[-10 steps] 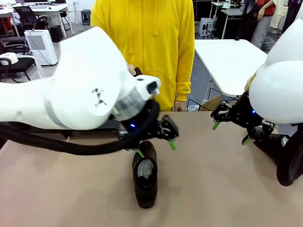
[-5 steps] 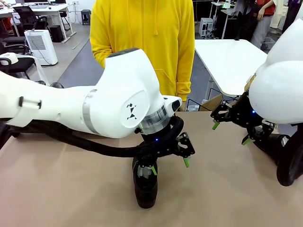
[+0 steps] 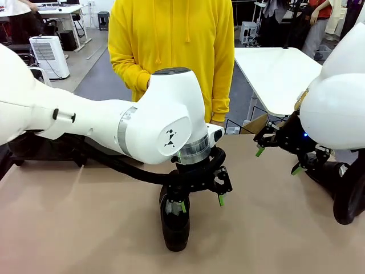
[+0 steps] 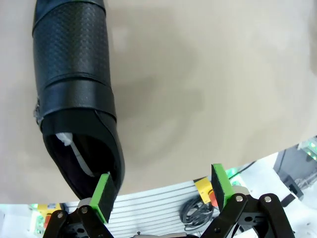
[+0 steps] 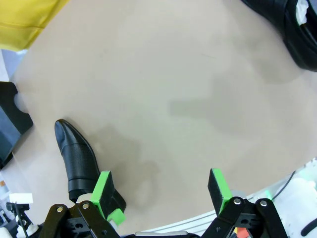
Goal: Organize the shoes by placing them on the stand.
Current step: Place the Shoe from the middle of the table onto the Shoes Stand.
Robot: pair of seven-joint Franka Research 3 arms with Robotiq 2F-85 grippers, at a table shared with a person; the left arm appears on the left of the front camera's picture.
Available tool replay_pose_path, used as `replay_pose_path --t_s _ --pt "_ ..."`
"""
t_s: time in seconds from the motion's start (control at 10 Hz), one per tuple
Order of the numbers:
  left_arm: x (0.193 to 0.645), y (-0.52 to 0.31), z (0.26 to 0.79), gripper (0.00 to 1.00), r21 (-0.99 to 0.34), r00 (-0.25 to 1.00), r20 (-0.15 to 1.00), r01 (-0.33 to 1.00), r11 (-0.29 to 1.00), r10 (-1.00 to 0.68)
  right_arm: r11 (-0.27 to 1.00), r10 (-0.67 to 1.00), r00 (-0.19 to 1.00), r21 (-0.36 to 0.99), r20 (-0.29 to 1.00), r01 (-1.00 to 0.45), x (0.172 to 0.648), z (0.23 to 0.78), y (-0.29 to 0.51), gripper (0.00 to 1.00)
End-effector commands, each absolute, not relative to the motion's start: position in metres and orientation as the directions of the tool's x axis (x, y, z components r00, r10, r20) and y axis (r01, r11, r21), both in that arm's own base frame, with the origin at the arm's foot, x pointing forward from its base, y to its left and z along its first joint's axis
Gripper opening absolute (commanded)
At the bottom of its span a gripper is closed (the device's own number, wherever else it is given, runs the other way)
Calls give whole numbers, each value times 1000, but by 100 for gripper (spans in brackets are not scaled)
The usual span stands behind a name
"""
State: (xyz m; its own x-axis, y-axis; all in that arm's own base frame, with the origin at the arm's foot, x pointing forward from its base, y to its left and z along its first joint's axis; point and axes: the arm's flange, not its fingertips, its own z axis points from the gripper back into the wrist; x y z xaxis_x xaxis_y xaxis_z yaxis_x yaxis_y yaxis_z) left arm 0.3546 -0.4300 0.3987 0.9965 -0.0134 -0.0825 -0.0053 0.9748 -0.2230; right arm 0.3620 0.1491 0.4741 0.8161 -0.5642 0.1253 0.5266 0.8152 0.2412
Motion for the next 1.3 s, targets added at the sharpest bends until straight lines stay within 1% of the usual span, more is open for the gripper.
replay_pose_path --t_s 0.0,0.4,0.6,0.7,0.8,1.2 --pt "362 -436 390 100 -159 998 -52 -26 987 18 820 -554 823 257 126 512 363 476 150 100" --pt "371 -434 372 100 -157 998 -57 -28 987 19 820 -554 823 257 126 512 363 476 150 100" --pt "377 -435 359 100 -136 996 -93 -23 990 11 820 -554 823 257 126 512 363 476 150 100" --pt "378 -435 354 90 -116 994 -111 -22 993 9 820 -554 823 257 126 512 363 476 150 100" --pt "379 -435 352 74 -106 994 -110 -18 994 6 820 -554 823 257 126 512 363 476 150 100" --pt "379 -435 350 1 -61 994 -104 -25 998 18 820 -554 823 257 126 512 363 476 150 100"
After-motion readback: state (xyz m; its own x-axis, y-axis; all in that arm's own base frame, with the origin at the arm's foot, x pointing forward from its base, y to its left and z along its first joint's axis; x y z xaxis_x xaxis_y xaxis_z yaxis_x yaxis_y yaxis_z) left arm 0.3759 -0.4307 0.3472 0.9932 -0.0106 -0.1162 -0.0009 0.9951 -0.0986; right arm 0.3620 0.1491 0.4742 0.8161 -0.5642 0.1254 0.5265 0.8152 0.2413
